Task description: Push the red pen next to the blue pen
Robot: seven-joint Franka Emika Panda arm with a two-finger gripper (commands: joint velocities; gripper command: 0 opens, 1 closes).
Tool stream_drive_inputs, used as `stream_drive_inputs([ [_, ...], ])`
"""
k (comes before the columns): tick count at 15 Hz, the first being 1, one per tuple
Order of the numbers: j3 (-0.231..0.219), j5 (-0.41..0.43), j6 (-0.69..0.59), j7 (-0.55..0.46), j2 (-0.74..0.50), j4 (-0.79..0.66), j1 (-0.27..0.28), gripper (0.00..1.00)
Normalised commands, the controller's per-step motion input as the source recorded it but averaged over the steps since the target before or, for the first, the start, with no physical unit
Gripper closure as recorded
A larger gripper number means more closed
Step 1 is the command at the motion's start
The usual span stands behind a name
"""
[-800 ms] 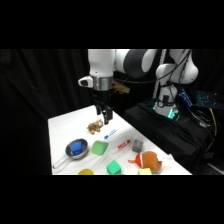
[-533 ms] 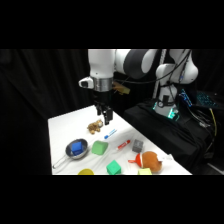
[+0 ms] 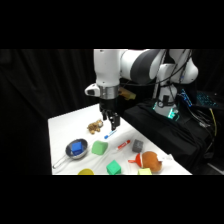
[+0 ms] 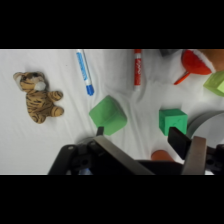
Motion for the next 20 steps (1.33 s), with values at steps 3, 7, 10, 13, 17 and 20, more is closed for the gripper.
stream_drive_inputs([
  [3,0.078,0.112,0.24,0.17,0.08,-0.11,0.098,0.00],
  [7,0.057,0.179,0.33,0.10,0.13,-0.11,0.073,0.00],
  [10,0.051,0.229,0.38,0.00,0.18,-0.11,0.040,0.00],
  [13,0.043,0.222,0.38,-0.05,0.20,-0.09,0.024,0.00],
  [17,0.062,0.222,0.29,-0.10,0.20,-0.03,0.018,0.00],
  [20,0.066,0.196,0.24,-0.11,0.19,0.01,0.034,0.00],
])
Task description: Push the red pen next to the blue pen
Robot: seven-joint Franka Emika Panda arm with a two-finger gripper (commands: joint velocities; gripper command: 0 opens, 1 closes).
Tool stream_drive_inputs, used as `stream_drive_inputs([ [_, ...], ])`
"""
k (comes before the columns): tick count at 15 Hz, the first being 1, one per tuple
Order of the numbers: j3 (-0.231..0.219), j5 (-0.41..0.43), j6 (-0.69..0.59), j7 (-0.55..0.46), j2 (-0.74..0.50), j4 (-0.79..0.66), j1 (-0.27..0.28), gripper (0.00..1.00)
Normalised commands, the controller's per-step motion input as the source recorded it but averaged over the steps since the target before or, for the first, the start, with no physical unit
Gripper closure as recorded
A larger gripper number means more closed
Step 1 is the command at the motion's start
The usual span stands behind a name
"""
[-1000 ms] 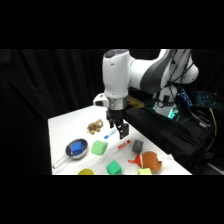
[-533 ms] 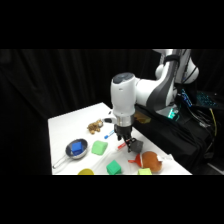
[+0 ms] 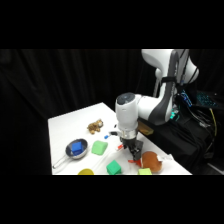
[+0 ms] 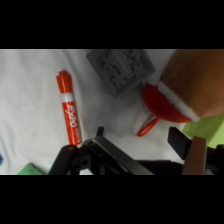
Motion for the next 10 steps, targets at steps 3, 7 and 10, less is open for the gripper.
stream_drive_inputs([
  [3,0.016,0.151,0.23,-0.13,0.14,-0.01,0.024,0.00],
  [7,-0.048,0.109,0.22,-0.16,0.01,-0.12,-0.027,0.00],
  [10,-0.073,0.102,0.24,-0.23,-0.08,-0.24,-0.121,0.00],
])
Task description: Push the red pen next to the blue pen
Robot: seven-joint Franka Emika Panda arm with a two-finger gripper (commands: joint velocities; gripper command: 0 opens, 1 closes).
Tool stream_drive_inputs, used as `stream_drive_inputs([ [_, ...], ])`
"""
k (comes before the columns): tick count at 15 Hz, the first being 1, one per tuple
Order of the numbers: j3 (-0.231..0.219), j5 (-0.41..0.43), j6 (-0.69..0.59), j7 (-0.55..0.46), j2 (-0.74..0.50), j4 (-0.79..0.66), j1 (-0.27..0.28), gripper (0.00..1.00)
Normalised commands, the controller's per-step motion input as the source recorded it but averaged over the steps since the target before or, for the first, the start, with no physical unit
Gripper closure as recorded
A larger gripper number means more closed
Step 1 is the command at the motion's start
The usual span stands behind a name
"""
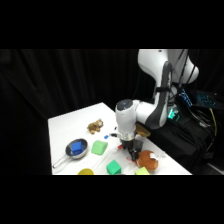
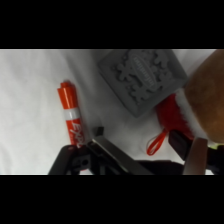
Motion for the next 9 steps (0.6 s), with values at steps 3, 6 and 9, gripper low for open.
stream_drive_inputs([
  [3,-0.080,0.081,0.23,-0.28,-0.12,-0.28,-0.172,0.00],
  [6,-0.135,-0.005,0.16,-0.26,-0.18,-0.27,-0.135,0.00],
  [9,-0.206,-0.123,0.08,-0.20,-0.24,-0.22,-0.078,0.00],
])
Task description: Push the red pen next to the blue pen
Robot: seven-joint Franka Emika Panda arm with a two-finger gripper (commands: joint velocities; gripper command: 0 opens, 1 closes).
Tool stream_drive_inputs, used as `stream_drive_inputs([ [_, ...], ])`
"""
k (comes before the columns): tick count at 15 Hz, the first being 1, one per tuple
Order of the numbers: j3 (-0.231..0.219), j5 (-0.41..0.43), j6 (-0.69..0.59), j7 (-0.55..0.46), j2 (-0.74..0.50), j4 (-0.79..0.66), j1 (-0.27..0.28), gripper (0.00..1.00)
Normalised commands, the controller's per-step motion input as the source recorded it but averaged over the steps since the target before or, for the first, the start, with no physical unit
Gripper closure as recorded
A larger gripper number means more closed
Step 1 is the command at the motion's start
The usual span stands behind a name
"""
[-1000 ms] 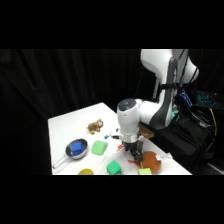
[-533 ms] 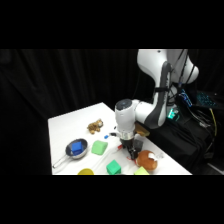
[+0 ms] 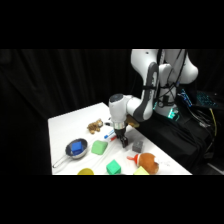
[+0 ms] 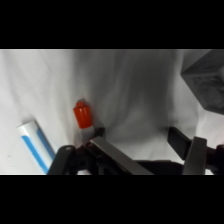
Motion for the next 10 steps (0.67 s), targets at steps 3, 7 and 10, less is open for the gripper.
stream_drive_inputs([
  [3,-0.178,-0.170,-0.01,-0.17,-0.28,-0.14,-0.068,0.00],
  [7,-0.021,-0.096,-0.18,-0.20,-0.39,-0.11,-0.107,0.00],
  [10,0.123,0.029,-0.45,-0.27,-0.56,-0.07,-0.146,0.00],
])
